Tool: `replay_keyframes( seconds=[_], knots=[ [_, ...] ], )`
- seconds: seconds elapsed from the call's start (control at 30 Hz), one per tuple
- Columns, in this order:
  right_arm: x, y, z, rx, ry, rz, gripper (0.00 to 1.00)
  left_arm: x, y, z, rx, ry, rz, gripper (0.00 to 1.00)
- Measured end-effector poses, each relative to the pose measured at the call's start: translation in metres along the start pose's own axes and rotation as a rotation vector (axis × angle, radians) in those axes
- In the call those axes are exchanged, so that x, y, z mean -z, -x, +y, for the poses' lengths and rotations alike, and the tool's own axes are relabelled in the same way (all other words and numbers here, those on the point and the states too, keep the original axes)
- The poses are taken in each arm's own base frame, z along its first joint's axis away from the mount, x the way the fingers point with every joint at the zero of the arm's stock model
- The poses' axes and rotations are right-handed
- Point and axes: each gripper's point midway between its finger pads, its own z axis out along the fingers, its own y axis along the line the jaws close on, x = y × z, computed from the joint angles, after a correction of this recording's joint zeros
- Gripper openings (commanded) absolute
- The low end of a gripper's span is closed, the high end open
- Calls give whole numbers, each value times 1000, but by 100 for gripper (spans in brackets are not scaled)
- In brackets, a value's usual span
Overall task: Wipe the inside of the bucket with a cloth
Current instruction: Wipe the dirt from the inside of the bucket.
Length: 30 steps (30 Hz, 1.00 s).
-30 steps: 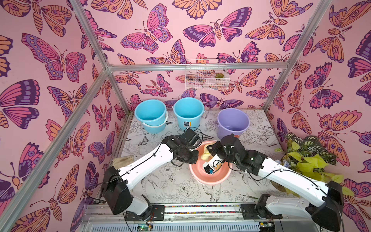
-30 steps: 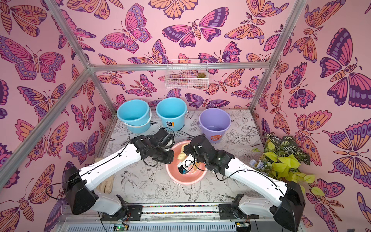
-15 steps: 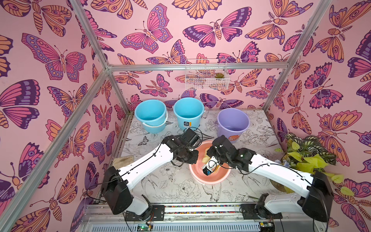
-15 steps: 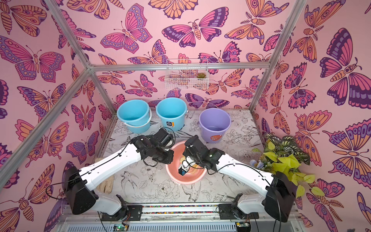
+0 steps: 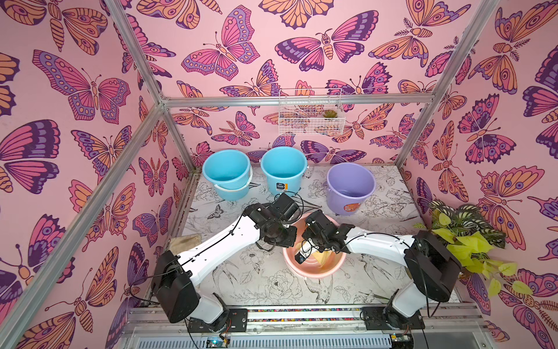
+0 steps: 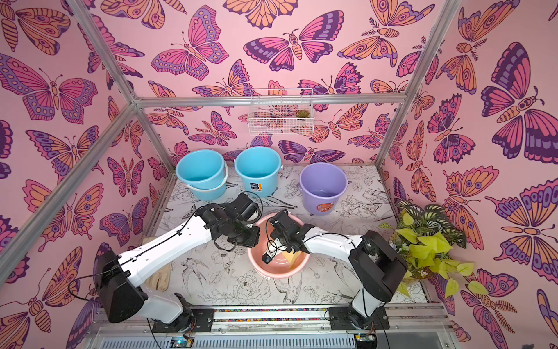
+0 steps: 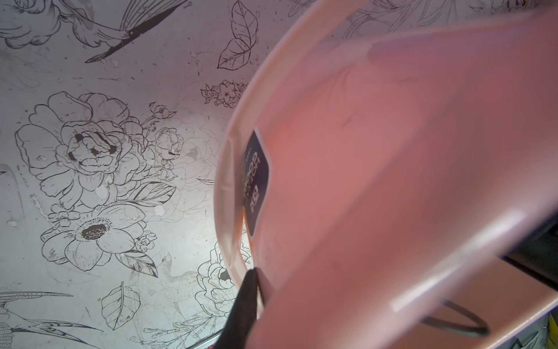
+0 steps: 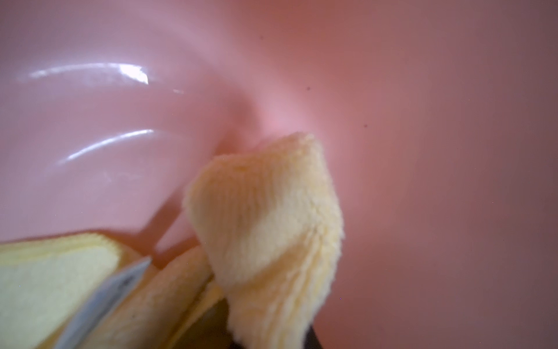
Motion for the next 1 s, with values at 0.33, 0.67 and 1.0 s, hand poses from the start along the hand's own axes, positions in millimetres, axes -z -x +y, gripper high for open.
replay_keyframes(
  seconds=[0.33,0.67,1.0],
  knots=[
    [49,4,-27,2,-118,-42,0,0,0,-5,-24,-16,-3,0],
    [105,42,-81,243,-255,-93,0,1,-3,-3,-34,-10,6,0],
    [115,42,-85,329,-239,-42,0,2,-3,-2,-35,-7,8,0]
  ],
)
